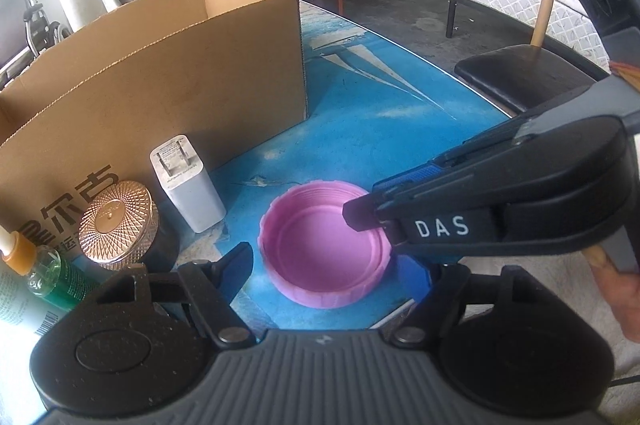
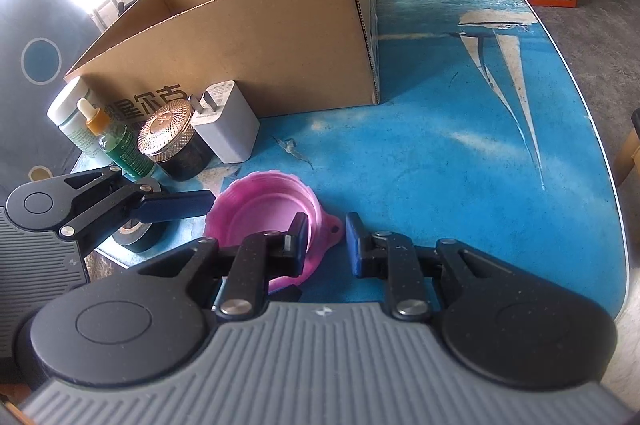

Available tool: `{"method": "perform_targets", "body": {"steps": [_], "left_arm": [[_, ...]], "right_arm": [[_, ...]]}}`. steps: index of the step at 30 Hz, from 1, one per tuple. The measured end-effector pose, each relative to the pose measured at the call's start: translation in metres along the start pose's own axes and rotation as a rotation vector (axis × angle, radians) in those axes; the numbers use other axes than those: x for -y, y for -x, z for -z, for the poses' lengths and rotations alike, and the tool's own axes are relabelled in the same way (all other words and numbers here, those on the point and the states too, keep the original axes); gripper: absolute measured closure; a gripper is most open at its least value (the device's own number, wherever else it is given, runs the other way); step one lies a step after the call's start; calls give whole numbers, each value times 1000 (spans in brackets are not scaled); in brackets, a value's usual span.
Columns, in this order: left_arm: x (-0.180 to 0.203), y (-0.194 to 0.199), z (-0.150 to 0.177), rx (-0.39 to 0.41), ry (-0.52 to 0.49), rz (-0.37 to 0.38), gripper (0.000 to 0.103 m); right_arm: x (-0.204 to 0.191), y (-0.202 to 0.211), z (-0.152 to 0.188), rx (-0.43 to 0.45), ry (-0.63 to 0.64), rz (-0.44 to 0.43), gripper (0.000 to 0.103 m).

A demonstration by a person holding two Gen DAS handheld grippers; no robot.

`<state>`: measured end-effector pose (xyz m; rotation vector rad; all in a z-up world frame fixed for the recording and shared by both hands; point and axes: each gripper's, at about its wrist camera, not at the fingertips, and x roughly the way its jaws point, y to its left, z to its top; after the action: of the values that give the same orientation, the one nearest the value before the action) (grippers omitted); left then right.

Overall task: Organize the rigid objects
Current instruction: 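Grasp the rim of the pink plastic lid with the right gripper, then lift the pink lid with the right gripper and lower it into the box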

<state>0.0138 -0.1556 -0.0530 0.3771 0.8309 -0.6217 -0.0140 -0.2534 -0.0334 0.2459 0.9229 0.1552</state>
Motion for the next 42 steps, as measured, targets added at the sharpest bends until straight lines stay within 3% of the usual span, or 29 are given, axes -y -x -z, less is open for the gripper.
{"method": "perform_targets", "body": {"steps": [17,21,25,31,35,38,42], "left_arm": [[3,6,-1,27,-13,-16,30],[5,25,-6,69,-19,-24,30],[1,60,-20,156,-34,-43,30],[-30,108,-54,280,-20,-109,30],[-61,127,-81,308,-2,-160,30],[-87,127,-103,288,7,-194,30],[-130,103,-123,174,44,-208,30]], "right_arm": [[2,6,2,34,-33,-22,82],[-4,22,0,69,-31,-17,82],[-26,56,-10,162,52,19,82],[-59,97,-53,315,154,-13,82],[-83,105,-98,367,236,-58,81],[-99,98,-135,358,293,-81,81],[-117,56,-192,240,315,-129,81]]}}
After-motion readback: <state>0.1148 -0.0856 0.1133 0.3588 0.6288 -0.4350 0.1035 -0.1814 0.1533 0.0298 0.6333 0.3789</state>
